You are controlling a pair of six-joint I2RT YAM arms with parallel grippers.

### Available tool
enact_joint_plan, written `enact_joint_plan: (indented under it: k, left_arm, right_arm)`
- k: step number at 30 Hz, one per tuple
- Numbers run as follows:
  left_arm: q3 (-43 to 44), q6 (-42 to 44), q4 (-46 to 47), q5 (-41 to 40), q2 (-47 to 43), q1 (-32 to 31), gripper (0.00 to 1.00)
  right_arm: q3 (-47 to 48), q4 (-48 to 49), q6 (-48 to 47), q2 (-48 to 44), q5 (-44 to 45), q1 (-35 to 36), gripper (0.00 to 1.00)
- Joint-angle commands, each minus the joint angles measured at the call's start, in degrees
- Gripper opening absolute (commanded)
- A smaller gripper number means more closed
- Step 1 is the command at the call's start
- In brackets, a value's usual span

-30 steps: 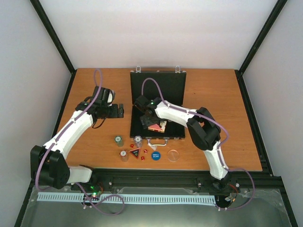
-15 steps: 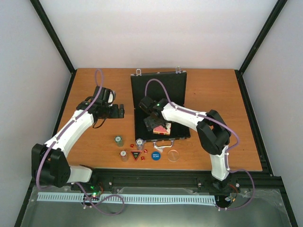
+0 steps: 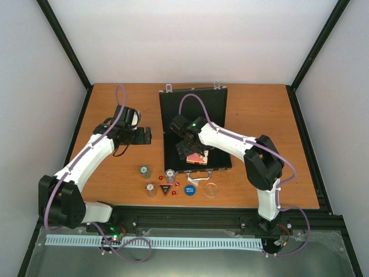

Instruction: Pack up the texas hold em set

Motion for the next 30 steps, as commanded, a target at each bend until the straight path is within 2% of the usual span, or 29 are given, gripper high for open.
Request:
enact_joint_plan:
  k: [1, 10, 17, 30]
  left_arm:
    - [1.01, 0.87, 0.54, 0.18, 0.32, -0.14, 1.00]
    - [0.55, 1.02, 0.07, 0.28, 0.21, -0.14, 1.00]
    - [-0.07, 1.36, -0.52, 0.39, -0.51, -0.14, 1.00]
    - [-0.11, 2.01, -0.82, 0.46, -1.59, -0.14, 1.00]
  right_arm:
    - [-0.29, -4.81, 5.96, -3.01, -1.42, 0.29, 1.00]
    - [1.43, -8.48, 15.18, 3.74, -5.76, 0.33, 1.00]
    - [0.28, -6.20, 21.31, 3.38, -3.51, 0.25, 1.00]
    - [-3.40, -5.25, 20.31, 2.43, -1.56, -0.43, 1.00]
